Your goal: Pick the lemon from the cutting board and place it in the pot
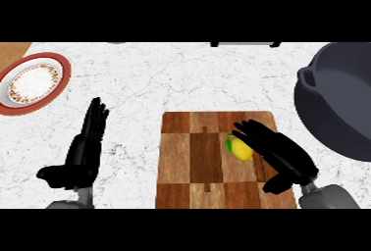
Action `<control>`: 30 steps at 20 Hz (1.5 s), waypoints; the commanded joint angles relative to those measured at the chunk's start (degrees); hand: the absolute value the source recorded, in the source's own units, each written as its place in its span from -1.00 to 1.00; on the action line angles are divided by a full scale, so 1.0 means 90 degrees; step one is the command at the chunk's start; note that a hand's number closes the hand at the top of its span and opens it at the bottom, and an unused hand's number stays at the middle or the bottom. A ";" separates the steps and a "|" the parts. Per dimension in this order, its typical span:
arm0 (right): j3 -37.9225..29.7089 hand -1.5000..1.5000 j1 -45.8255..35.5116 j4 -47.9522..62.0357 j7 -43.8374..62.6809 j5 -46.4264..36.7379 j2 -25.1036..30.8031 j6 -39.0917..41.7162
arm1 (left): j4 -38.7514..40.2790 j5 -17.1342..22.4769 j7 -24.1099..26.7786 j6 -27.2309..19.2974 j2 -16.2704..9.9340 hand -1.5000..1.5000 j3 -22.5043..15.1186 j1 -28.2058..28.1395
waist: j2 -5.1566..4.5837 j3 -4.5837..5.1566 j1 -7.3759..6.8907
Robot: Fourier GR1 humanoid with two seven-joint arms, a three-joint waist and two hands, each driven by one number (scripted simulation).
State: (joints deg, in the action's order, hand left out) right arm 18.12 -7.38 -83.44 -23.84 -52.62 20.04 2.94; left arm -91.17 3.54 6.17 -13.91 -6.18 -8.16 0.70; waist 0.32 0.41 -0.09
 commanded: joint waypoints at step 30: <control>-0.1981 1.00 -0.2443 0.2413 0.4623 -0.1842 -0.2008 -0.0343 | 0.0150 -0.0126 0.0034 0.0496 0.0031 0.00 0.0190 0.0143 | -0.0100 -0.0028 -0.0322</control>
State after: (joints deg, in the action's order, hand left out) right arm 3.33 -22.67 -66.12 1.53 -64.87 6.06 -0.98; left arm -89.78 2.82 6.74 -10.08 -5.37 -5.93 2.04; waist -0.37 0.49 -1.88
